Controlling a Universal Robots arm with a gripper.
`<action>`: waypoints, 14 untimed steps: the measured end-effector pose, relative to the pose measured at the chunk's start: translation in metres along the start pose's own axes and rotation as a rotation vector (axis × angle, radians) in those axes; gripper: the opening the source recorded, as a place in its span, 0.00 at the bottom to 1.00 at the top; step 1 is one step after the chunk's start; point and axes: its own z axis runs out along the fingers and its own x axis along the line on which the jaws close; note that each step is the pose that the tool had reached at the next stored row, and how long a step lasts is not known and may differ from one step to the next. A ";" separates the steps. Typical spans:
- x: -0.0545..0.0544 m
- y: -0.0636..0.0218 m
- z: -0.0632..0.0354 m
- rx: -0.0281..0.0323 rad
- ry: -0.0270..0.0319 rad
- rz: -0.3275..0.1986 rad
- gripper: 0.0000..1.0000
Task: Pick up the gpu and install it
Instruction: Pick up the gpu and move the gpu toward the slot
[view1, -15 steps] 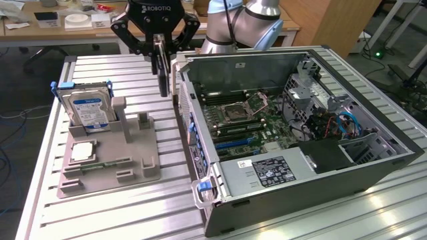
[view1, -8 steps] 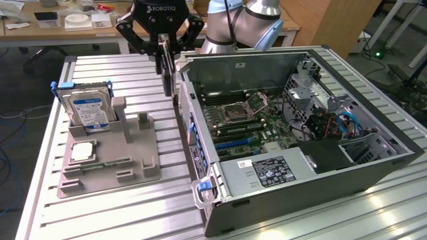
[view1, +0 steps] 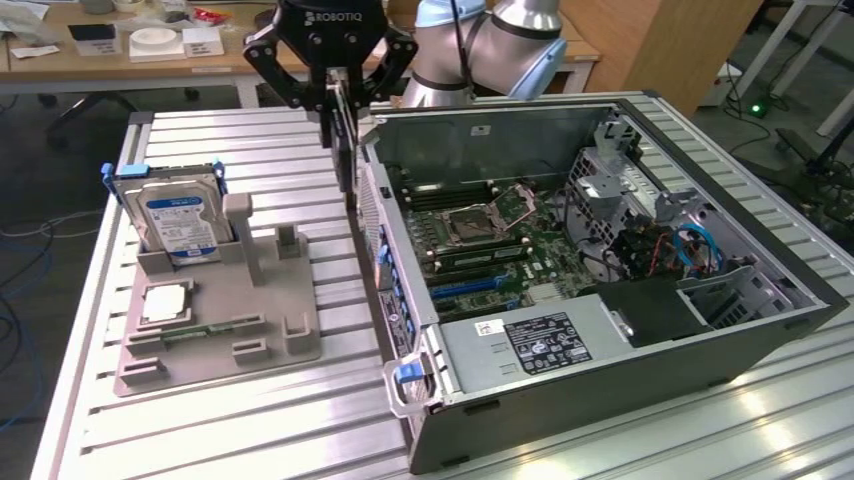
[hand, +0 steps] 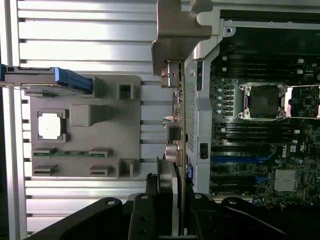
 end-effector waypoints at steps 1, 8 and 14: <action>-0.001 0.0000 0.0000 0.0000 0.0001 0.000 0.28; -0.008 0.0001 0.0002 0.0000 0.0000 0.000 0.28; -0.015 0.0001 0.0003 0.0000 0.0000 0.000 0.28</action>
